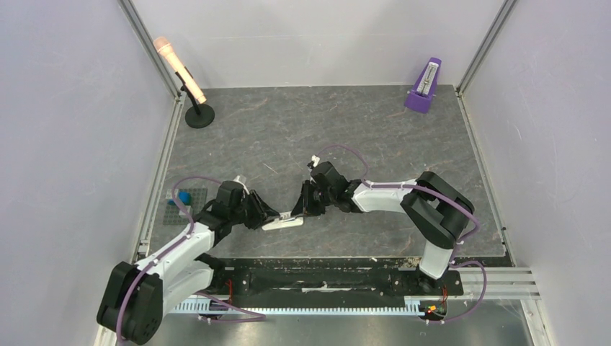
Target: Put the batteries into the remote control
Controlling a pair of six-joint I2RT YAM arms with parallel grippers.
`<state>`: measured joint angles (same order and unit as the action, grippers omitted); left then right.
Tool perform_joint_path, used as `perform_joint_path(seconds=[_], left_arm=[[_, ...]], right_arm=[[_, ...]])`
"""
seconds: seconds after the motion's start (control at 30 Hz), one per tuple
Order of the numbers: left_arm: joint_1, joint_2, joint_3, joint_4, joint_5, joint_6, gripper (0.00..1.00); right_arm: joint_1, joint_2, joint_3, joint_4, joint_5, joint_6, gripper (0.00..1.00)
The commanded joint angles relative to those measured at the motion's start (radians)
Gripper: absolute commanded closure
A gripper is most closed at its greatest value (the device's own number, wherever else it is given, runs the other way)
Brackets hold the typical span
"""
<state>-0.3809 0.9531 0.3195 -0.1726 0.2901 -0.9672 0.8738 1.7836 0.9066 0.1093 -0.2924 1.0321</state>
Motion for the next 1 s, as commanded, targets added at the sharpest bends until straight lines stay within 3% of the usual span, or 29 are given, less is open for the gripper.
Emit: perform_joint_path(seconds=[0.0,0.63,0.97], left_arm=[[0.005,0.017,0.005,0.050,0.006,-0.002,0.64],[0.005,0.090,0.058,-0.001,0.005,0.062,0.68],[0.006,0.088,0.058,-0.002,0.003,0.070,0.69]], right_arm=[[0.008,0.031,0.051,-0.107,0.063,-0.049,0.84],[0.028,0.022,0.165,-0.291,0.134,-0.108,0.70],[0.028,0.040,0.195,-0.330,0.146,-0.140,0.70]])
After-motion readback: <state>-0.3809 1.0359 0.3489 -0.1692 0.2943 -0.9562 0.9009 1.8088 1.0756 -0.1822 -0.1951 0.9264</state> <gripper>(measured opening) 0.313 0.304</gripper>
